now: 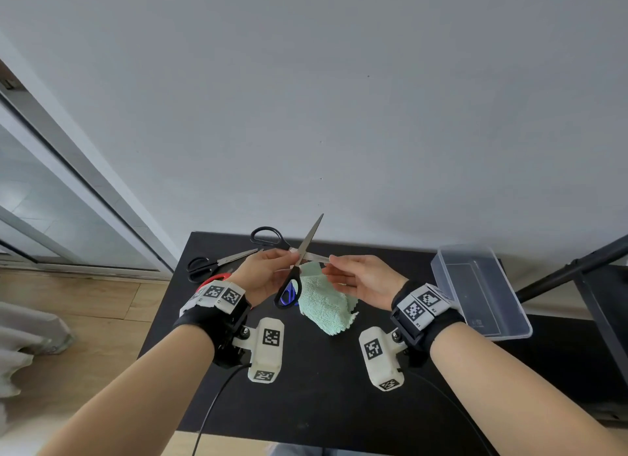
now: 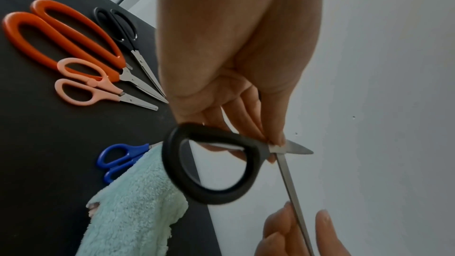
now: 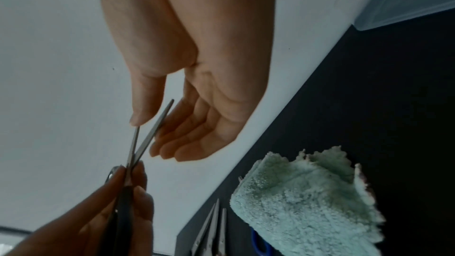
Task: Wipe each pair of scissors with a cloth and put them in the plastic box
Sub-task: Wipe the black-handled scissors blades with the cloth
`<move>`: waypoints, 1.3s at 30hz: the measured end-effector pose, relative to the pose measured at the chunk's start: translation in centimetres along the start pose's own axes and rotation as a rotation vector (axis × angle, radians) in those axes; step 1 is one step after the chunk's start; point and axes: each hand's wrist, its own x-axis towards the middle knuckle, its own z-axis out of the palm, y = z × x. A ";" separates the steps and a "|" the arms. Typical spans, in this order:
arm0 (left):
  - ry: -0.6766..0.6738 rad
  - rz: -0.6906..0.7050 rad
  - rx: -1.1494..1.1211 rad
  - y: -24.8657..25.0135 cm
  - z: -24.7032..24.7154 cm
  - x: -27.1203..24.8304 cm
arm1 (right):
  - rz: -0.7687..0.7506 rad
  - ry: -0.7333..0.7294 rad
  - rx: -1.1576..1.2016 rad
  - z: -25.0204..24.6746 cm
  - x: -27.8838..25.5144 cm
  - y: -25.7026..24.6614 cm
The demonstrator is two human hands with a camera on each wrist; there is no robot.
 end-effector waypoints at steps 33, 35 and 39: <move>0.154 -0.067 0.161 -4.2 -1.6 0.8 | -0.176 0.399 -0.344 -2.2 2.4 5.1; 0.135 -0.049 0.189 -3.5 -1.0 0.7 | -0.219 0.329 -0.407 -1.8 2.0 3.7; 0.104 -0.001 0.224 -2.0 0.5 0.3 | -0.289 0.197 -0.552 -0.5 1.2 1.7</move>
